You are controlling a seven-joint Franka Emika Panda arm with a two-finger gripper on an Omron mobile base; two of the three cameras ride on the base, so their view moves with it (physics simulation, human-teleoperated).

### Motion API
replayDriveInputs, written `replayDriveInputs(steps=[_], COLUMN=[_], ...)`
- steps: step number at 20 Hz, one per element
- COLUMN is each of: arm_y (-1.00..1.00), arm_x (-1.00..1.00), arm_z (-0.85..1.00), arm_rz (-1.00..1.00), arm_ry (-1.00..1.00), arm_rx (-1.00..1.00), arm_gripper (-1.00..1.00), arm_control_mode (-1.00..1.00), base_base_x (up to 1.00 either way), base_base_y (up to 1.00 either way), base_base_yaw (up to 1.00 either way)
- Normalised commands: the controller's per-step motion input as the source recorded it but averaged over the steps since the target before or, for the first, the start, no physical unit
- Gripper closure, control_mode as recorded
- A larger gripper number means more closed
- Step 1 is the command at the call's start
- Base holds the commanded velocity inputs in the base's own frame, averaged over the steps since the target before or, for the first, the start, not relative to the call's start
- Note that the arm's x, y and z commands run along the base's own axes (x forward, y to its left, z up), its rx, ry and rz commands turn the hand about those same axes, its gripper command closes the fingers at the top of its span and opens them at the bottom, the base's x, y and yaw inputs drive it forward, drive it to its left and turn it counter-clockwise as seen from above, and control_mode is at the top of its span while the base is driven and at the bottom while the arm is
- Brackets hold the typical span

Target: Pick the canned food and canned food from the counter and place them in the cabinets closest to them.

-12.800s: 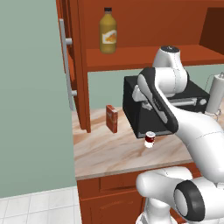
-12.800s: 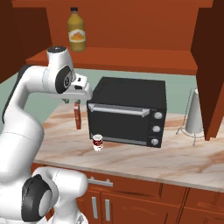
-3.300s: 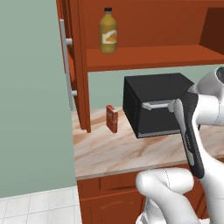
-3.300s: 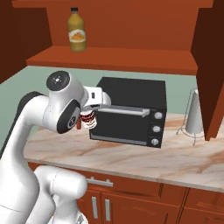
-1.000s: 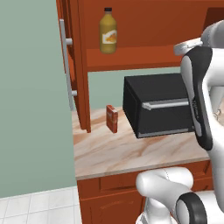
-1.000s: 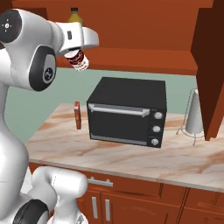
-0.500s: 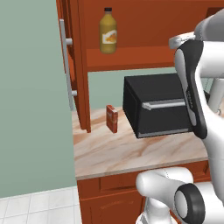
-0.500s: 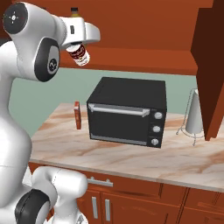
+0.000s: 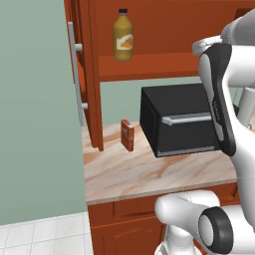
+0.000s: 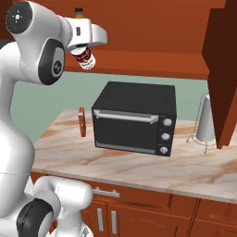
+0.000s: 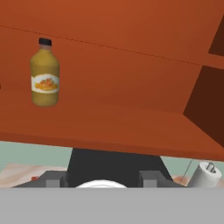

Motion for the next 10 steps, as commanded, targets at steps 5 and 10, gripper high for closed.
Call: replayDriveInputs(steps=[5, 10], arm_y=[0.0, -0.01], arm_x=[0.0, 0.02], arm_z=[0.0, 0.0], arm_rz=[0.0, 0.01], arm_ry=[0.0, 0.01], arm_rx=[0.0, 0.02], arm_gripper=[1.0, 1.0], arm_control_mode=[-1.0, -1.0], base_base_x=[0.0, 0.0], base_base_y=[0.0, 0.0], base_base_yaw=[0.0, 0.0])
